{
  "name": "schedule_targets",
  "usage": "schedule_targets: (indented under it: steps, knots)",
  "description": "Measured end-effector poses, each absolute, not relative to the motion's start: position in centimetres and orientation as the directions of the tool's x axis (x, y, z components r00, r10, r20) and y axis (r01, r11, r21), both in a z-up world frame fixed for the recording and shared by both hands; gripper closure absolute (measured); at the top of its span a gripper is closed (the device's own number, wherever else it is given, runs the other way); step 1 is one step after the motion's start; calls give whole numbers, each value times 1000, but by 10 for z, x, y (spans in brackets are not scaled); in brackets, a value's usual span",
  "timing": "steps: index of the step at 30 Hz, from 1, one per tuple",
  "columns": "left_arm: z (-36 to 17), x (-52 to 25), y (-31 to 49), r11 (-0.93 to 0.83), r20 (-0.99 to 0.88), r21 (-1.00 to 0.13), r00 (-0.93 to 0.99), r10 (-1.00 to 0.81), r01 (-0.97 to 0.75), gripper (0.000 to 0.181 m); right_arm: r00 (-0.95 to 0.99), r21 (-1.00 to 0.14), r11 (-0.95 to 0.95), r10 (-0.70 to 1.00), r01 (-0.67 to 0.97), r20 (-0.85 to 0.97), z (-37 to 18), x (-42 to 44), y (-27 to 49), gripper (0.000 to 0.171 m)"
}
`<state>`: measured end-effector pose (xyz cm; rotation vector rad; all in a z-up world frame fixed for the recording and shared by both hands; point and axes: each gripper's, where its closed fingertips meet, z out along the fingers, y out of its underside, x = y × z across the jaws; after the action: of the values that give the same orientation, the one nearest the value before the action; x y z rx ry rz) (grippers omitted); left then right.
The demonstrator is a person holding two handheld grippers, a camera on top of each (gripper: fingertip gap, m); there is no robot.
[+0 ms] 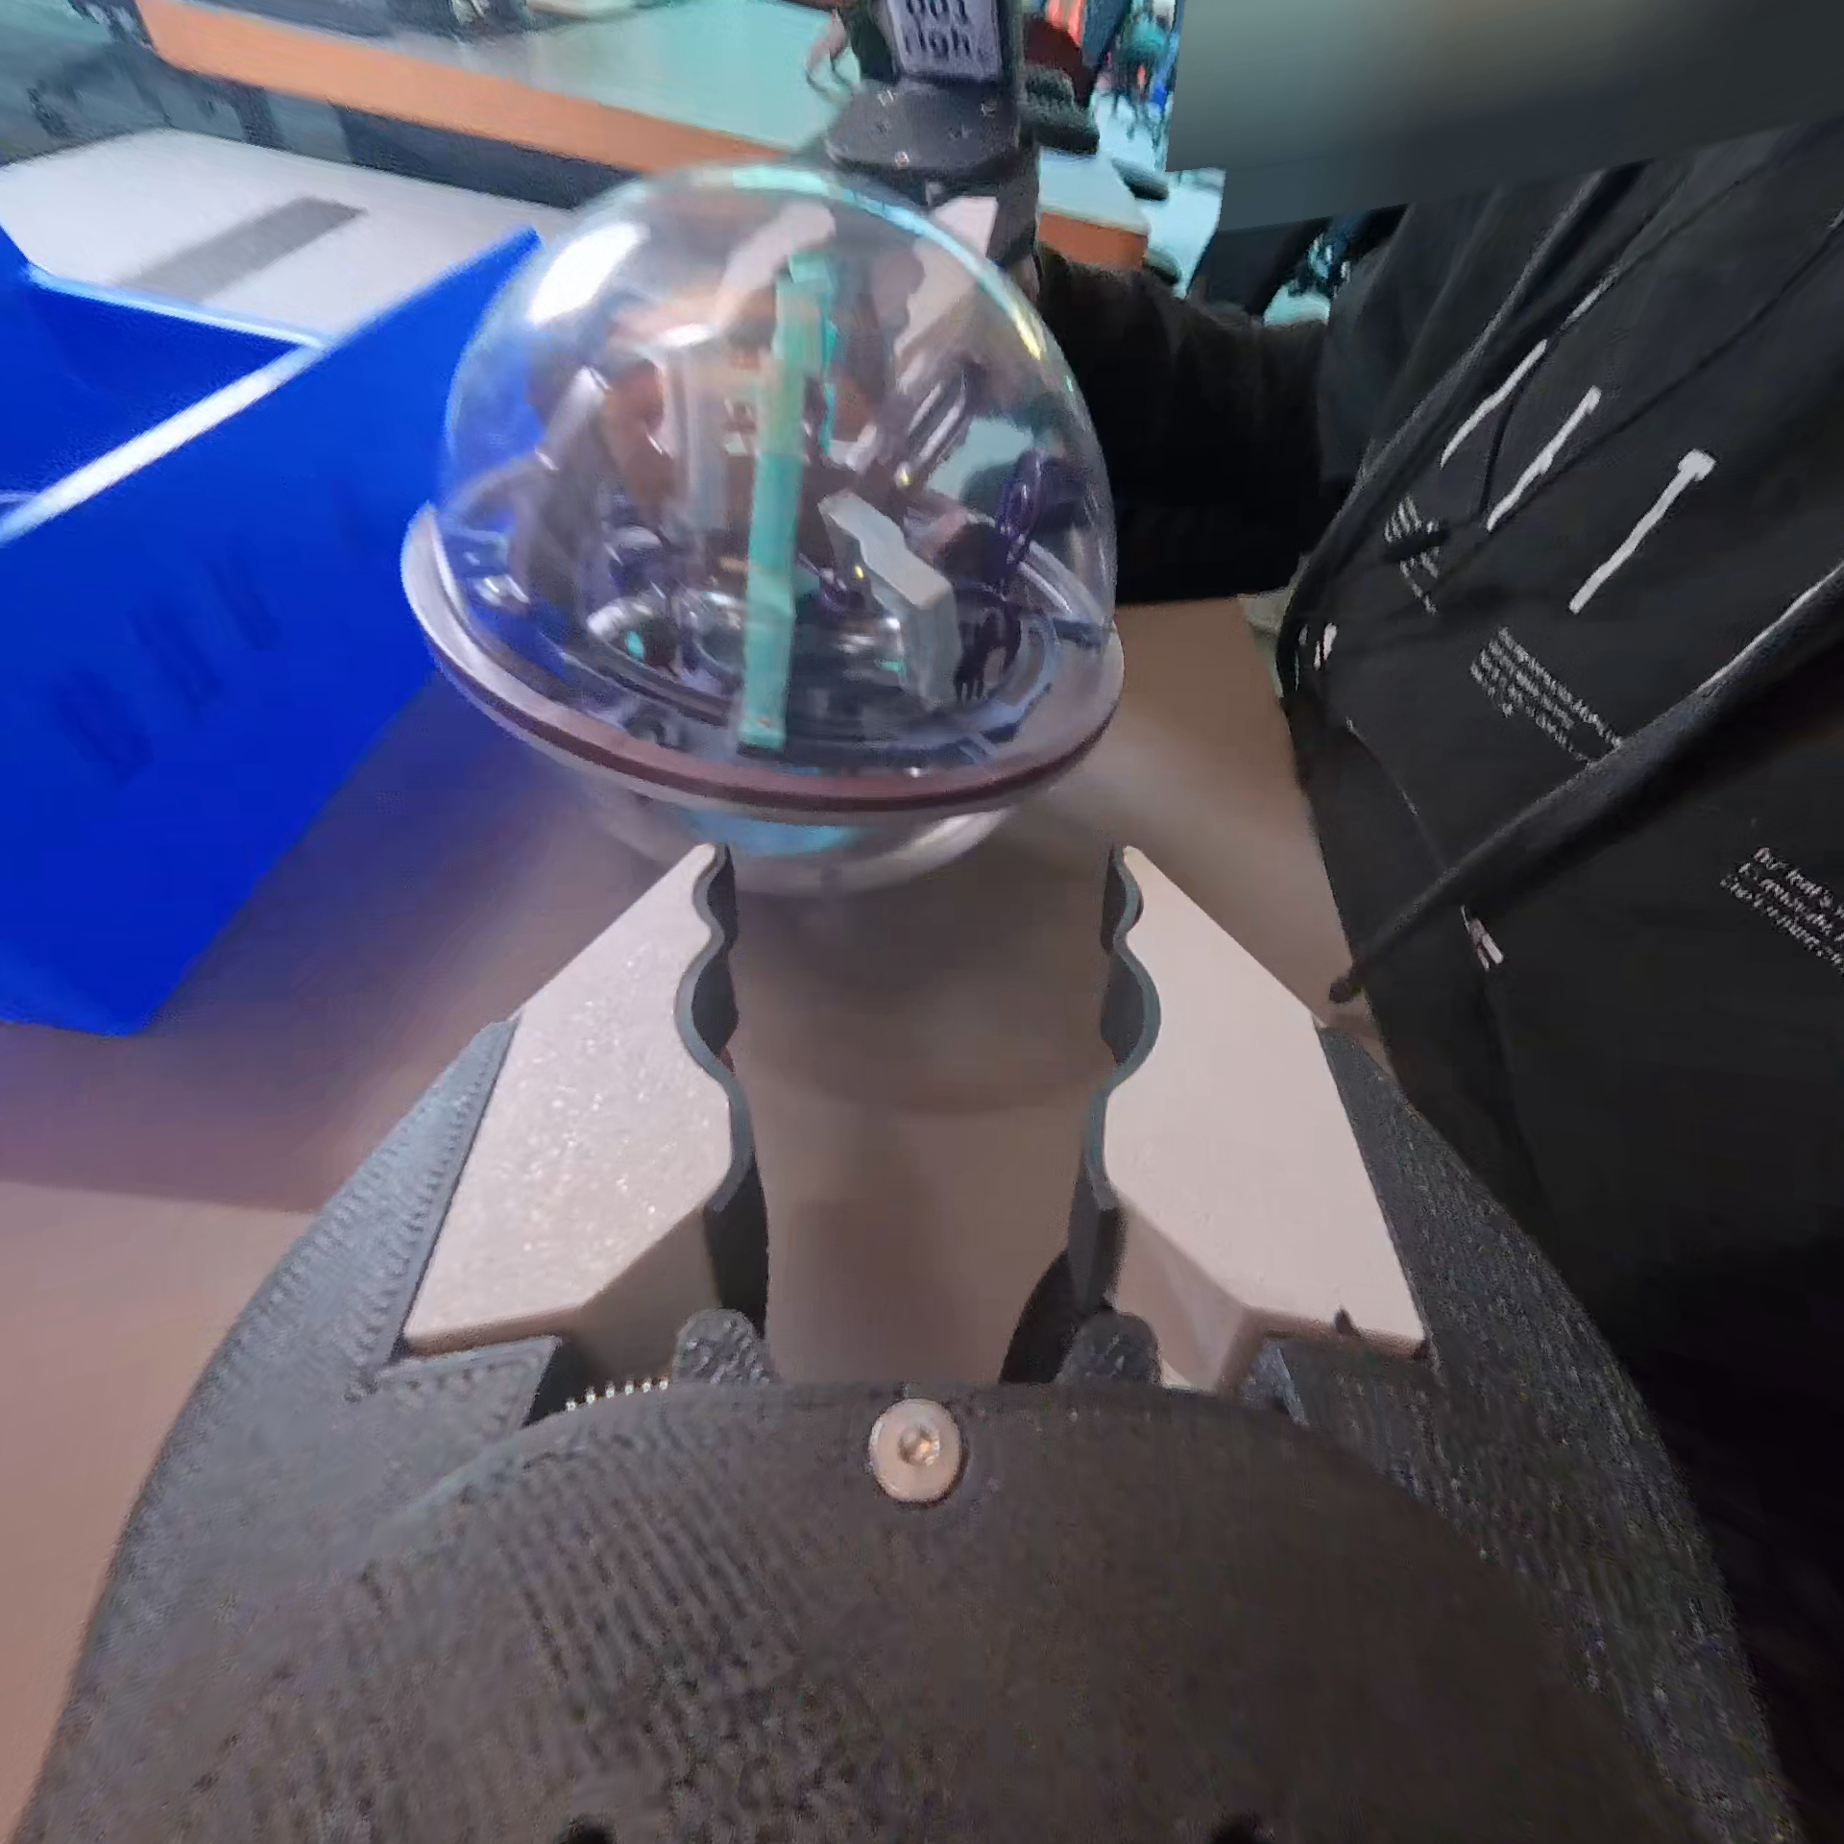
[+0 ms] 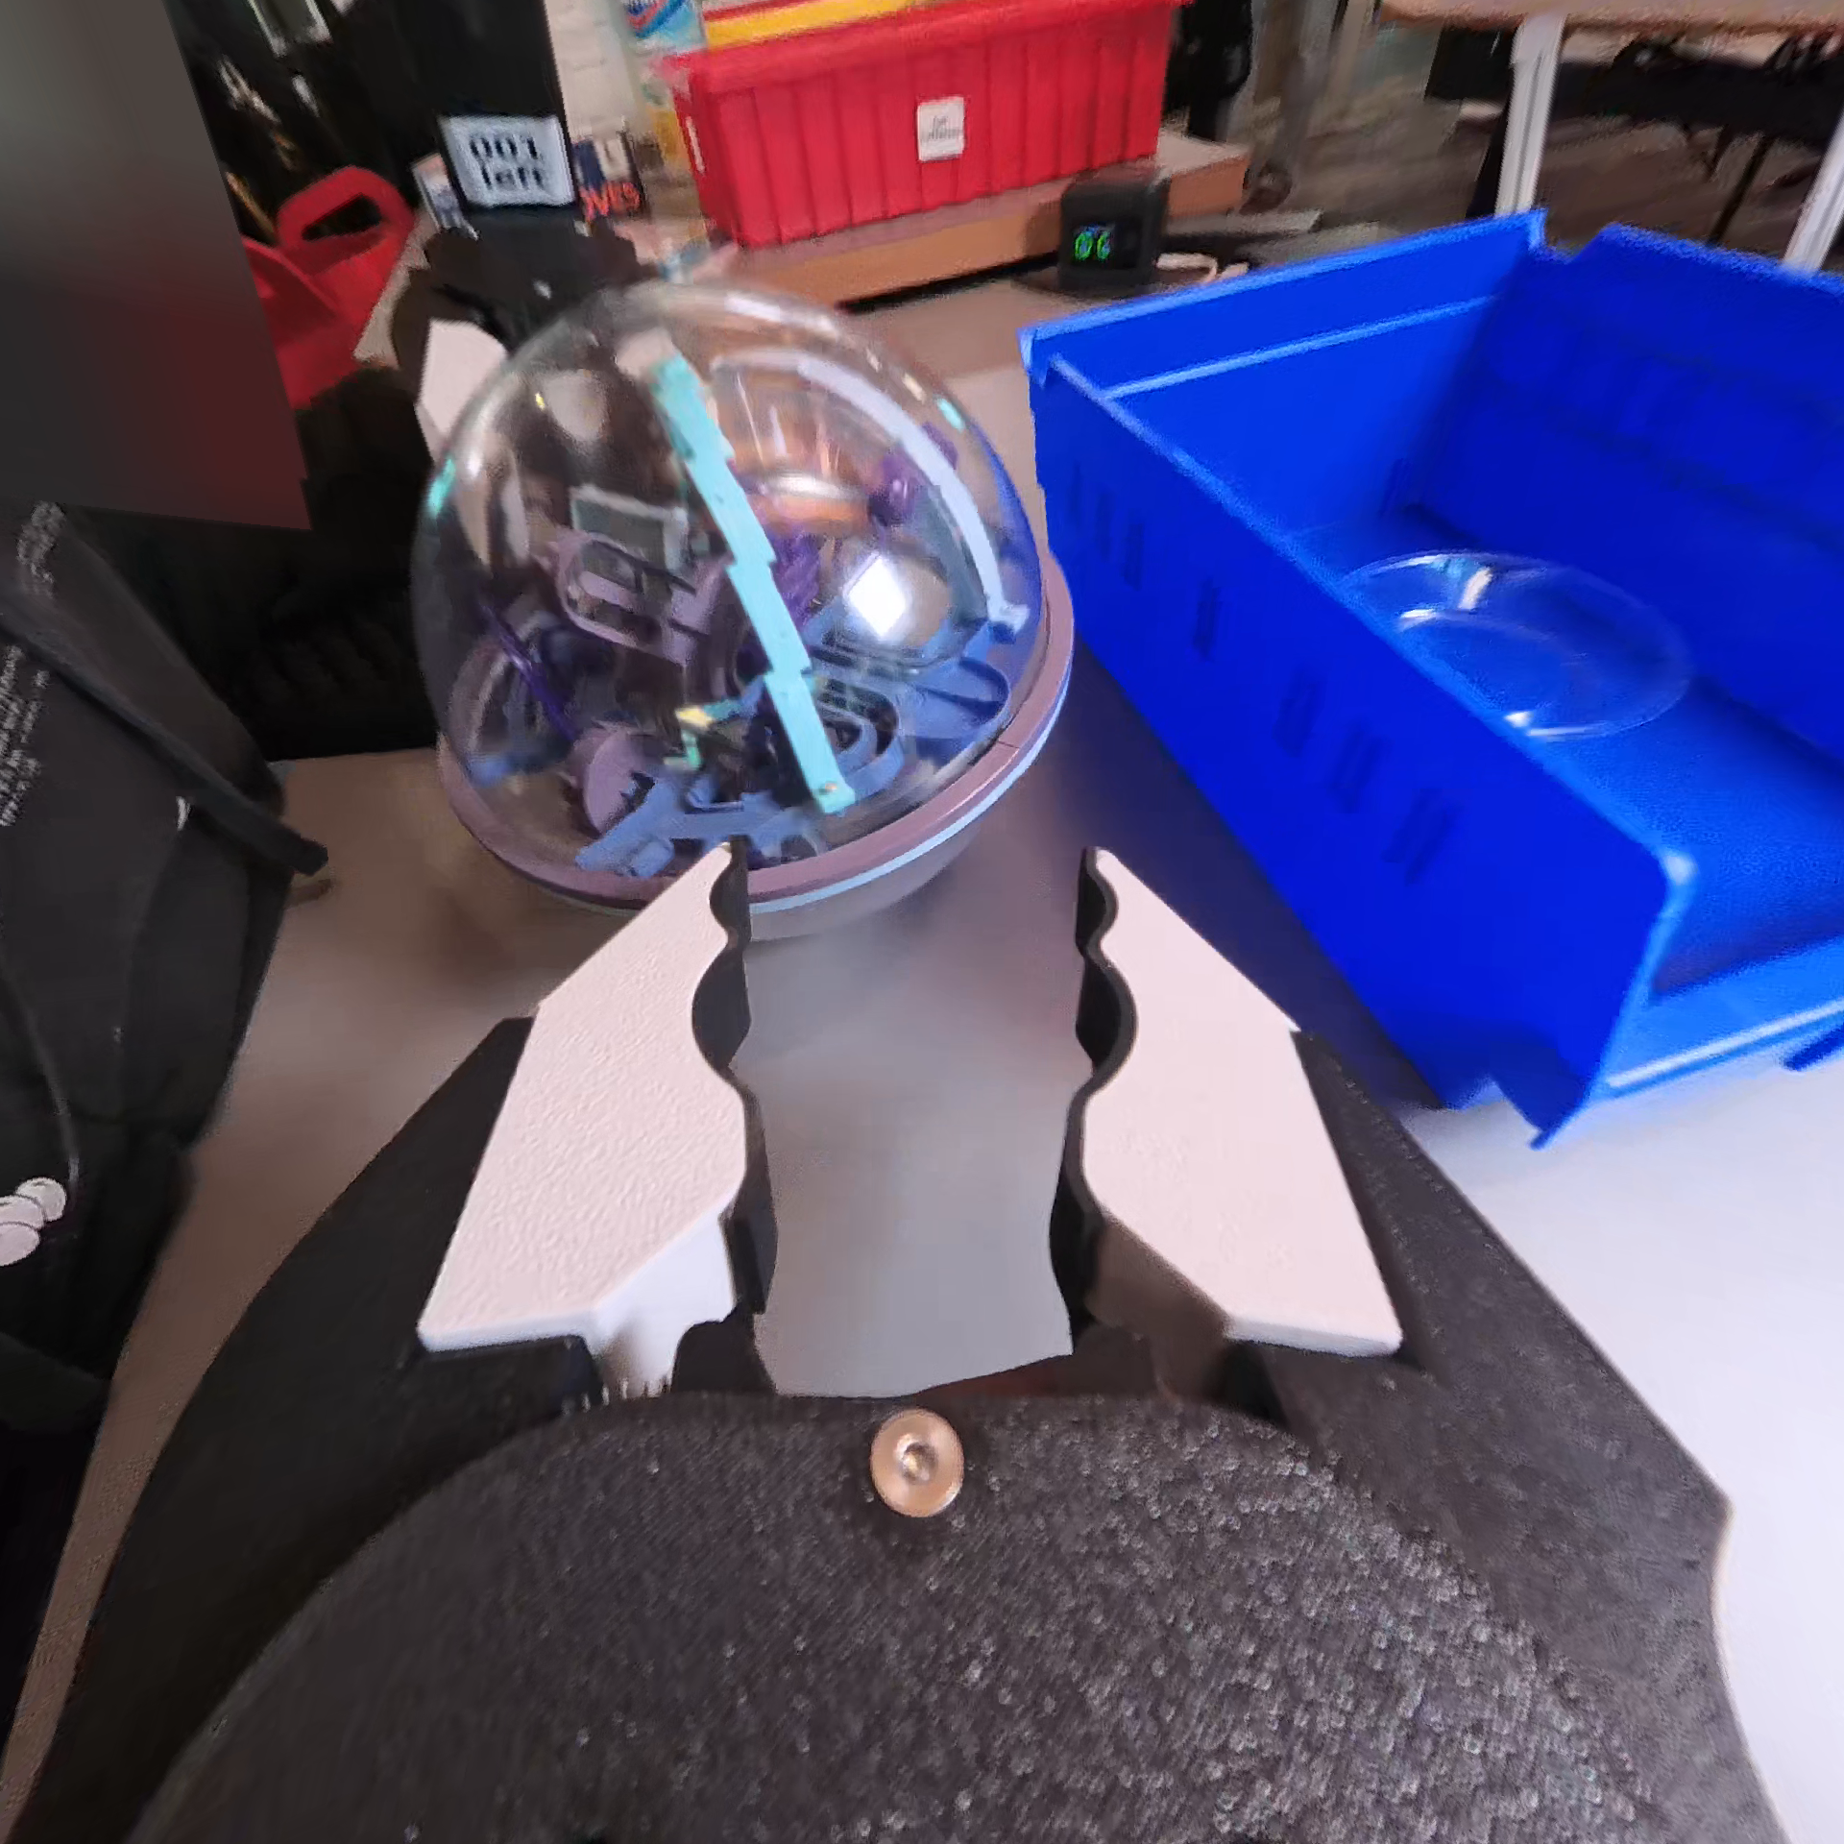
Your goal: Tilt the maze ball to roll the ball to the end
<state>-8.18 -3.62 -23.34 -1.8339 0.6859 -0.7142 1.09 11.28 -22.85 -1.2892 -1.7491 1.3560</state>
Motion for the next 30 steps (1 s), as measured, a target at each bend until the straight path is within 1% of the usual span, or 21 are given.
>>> schedule_targets:
  steps: [4,6,8,10,13,16,18,20,22,24,26,27,28,30]
  knots:
    - [-195,-106,-4,-186,171,-980,750,-639,64,93,-364,-957,11,926,289,-99,-207,13,110,100]
    - [-190,-113,15,-167,172,-982,781,-600,88,83,-362,-957,42,930,287,-68,-203,8,100,91]
    - [-196,-104,24,-222,188,-973,752,-632,57,73,-357,-951,78,933,300,-36,-203,-1,86,83]
    - [-203,-92,23,-275,184,-961,717,-672,-10,71,-353,-943,105,936,314,-14,-207,-8,72,78]
    - [-207,-83,20,-280,116,-954,728,-675,-108,70,-362,-925,177,931,336,47,-215,-11,64,73]
    - [-209,-78,1,-284,44,-935,726,-686,-212,80,-412,-905,224,909,362,60,-221,1,72,83]
    - [-206,-77,-19,-293,28,-919,697,-717,-264,95,-370,-897,238,924,372,92,-219,9,95,95]
    - [-197,-82,-26,-277,12,-924,705,-709,-263,97,-344,-899,238,933,368,106,-212,20,110,96]
    - [-184,-87,-20,-227,-21,-944,733,-680,-237,93,-348,-909,232,932,346,106,-201,28,107,96]
    - [-180,-86,-11,-212,-14,-955,747,-665,-206,84,-364,-915,242,924,323,116,-195,29,95,93]
    - [-190,-85,1,-230,-19,-948,760,-650,-220,73,-371,-906,260,920,334,127,-200,24,84,84]
    - [-197,-83,5,-247,-8,-943,756,-655,-225,68,-371,-901,267,919,343,132,-205,20,81,82]
    - [-204,-79,7,-270,15,-937,747,-665,-221,67,-371,-897,269,919,351,130,-210,16,77,81]
    - [-218,-72,8,-306,39,-923,733,-679,-235,68,-377,-894,264,918,361,119,-218,9,71,82]
